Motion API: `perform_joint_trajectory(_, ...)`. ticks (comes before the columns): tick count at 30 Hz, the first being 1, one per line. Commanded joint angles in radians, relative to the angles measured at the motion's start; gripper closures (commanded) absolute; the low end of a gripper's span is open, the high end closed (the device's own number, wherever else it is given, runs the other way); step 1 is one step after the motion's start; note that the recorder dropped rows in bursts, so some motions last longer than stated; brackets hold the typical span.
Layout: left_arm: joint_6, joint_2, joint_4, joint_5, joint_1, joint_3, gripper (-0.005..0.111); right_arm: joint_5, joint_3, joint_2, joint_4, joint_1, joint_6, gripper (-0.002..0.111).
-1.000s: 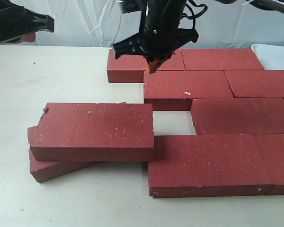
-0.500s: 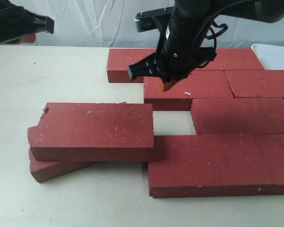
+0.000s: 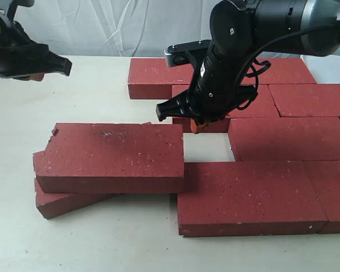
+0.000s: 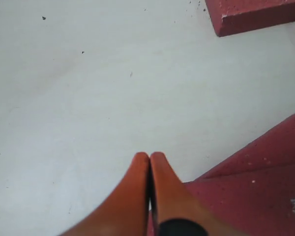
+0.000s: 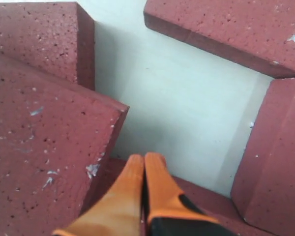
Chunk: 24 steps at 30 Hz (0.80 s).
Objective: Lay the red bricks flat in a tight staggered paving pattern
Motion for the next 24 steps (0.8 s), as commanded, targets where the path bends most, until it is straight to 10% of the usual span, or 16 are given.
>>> perform_joint_trajectory(1,-0.001,0.033,0.052,0.018,0.0,0.003,0.107,-0.038,0.023,-0.009,0.0,-0.002,-0.007,0.109)
perform_joint_trajectory(24,0.17,0.227,-0.126,0.108,-0.002,0.003,0.107,-0.063,0.051,0.046,0.157,0.003,-0.119,0.109)
